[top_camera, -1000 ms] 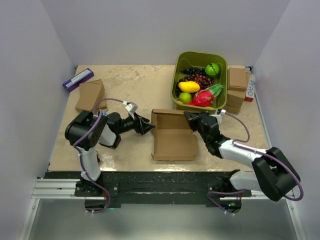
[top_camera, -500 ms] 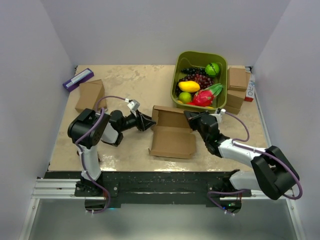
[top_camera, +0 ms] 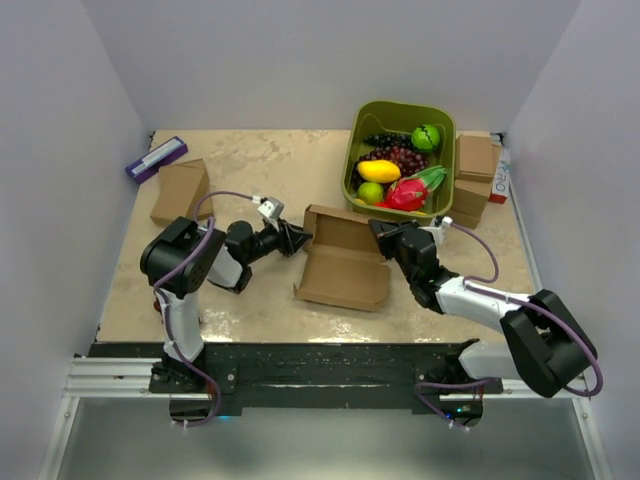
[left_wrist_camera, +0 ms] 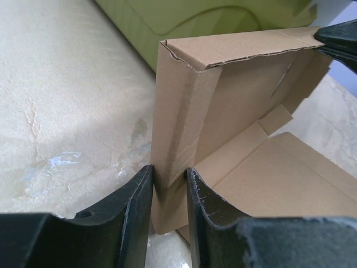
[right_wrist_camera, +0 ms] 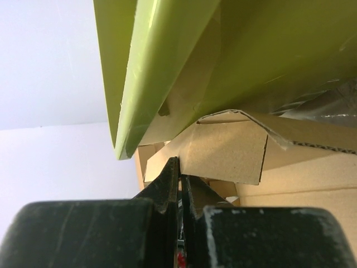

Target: Fold the paper box

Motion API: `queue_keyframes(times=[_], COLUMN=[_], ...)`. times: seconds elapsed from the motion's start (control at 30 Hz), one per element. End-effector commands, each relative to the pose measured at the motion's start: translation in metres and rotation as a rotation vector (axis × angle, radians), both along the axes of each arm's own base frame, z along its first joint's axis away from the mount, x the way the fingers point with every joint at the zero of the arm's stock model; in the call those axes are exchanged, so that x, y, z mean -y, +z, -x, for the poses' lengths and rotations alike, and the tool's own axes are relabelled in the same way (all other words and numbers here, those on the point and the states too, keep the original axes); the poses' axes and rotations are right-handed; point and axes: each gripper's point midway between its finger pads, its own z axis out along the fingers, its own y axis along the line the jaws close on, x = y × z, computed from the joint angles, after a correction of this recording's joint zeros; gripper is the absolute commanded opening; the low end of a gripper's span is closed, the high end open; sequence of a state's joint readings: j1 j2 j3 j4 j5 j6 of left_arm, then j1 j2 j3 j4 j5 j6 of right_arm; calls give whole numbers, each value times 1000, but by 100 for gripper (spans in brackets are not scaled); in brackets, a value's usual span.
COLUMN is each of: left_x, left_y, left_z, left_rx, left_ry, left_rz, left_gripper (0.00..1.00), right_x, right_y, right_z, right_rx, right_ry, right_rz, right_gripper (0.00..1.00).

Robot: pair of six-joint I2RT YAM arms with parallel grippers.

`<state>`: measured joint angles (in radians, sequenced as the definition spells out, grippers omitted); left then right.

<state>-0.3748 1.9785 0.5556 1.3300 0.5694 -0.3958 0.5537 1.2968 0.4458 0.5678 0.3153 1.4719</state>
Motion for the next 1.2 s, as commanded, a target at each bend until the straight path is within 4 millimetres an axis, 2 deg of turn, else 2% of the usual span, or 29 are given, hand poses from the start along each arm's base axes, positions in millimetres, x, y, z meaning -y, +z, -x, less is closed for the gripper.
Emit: queue_keyframes(times=[0.0, 0.27, 0.6, 0.77, 0.83, 0.9, 0.93, 0.97, 1.03, 1.17], left_x=[8, -12, -9, -11, -19, -16, -23, -18, -27, -27], left_y=[31, 30, 28, 26, 28, 23, 20, 20, 10, 6], left_z=[-14, -22, -15, -12, -14, -12, -16, -13, -15, -13], left_rx=[200, 257, 302, 303, 304, 291, 283, 287, 273, 257], left_ry=[84, 259, 300, 345, 415, 442, 503, 515, 595, 609], left_rz=[-16, -139, -218, -234, -243, -262, -285, -296, -359, -374], left_gripper=[22, 15, 13, 6, 3, 3, 3, 3, 0, 0], right_x=[-21, -19, -20, -19, -18, -18, -17, -17, -16, -14], right_y=[-13, -14, -12, -12, -11, -11, -10, -9, -8, -8], right_z=[12, 13, 13, 13, 13, 13, 13, 13, 14, 15], right_rx=[-40, -41, -38, -38, -36, -37, -36, -36, -34, -36], right_ry=[120, 117, 118, 114, 111, 109, 105, 105, 104, 98], right_rz=[54, 56, 53, 57, 55, 59, 57, 57, 57, 65], right_gripper=[0, 0, 0, 0, 0, 0, 0, 0, 0, 0])
